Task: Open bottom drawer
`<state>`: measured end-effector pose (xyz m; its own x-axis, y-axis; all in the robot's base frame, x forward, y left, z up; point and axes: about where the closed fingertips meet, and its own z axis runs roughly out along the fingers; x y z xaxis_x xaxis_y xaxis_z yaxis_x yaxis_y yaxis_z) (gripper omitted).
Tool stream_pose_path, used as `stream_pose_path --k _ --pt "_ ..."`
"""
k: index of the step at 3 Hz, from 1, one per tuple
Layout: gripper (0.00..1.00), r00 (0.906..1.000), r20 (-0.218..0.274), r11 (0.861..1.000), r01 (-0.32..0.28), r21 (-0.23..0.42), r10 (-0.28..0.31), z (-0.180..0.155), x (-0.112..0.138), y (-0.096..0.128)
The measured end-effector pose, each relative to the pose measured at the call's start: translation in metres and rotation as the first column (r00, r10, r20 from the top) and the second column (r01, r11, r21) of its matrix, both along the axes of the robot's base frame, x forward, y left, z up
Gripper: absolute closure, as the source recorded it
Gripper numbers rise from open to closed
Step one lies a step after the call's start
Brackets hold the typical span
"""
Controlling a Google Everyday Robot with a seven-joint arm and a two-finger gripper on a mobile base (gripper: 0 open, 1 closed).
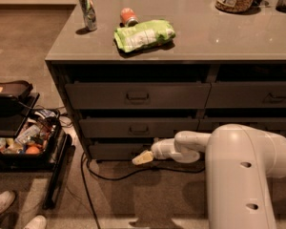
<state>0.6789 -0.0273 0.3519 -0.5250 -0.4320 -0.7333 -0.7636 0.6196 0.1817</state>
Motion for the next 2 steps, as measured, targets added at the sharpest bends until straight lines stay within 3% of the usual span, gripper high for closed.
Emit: stream_pose_path --k 1,2 --pt "0.0 1.0 0.001 1.0 0.002 0.0 -0.002 0.001 0.001 0.0" --pt "0.0 0.9994 -0.009 0.999 0.033 0.018 -0.033 -0.011 0.017 0.003"
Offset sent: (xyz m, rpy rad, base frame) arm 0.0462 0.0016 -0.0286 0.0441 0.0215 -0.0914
